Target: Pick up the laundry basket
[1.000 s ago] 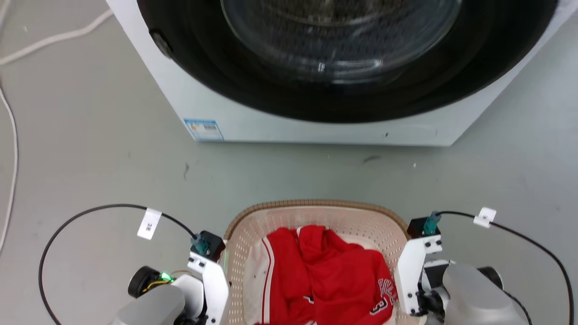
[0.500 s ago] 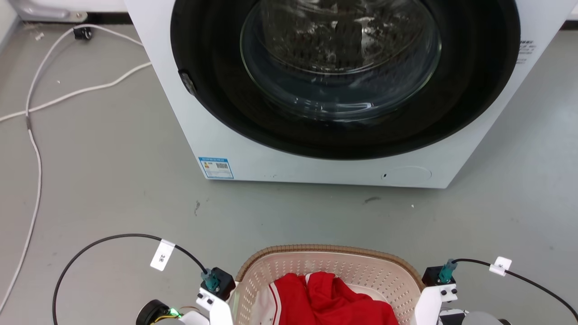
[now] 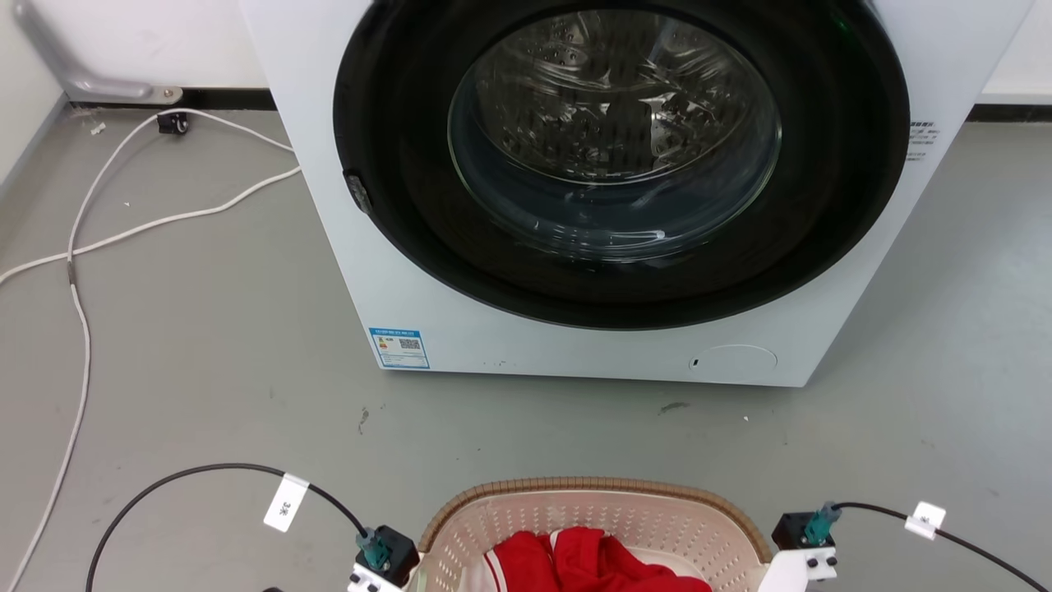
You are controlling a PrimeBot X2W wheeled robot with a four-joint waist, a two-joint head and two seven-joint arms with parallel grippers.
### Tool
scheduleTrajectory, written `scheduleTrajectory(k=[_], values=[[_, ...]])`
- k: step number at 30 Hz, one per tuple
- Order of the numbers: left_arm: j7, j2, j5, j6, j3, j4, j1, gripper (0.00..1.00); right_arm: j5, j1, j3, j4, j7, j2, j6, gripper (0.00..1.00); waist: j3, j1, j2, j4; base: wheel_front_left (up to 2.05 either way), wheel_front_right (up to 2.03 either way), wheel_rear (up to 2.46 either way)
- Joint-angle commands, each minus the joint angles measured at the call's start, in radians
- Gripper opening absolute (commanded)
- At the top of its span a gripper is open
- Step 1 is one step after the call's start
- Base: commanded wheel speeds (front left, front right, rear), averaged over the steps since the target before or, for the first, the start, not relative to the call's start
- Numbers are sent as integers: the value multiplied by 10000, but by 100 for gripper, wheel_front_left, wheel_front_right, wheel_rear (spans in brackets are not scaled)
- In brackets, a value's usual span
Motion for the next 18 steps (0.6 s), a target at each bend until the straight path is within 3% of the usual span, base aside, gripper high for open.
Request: scheduleTrajectory(k=[1, 18], values=[[64, -74, 107, -70, -112, -128, 199, 0, -25, -8, -54, -265, -40, 145, 56, 0, -22, 2, 0, 6, 0, 0, 0], [634, 466, 110, 495, -106, -1666, 308, 0, -1375, 2045, -1685, -3745, 2010, 521, 82, 0, -154, 2, 0, 198, 0, 0, 0]])
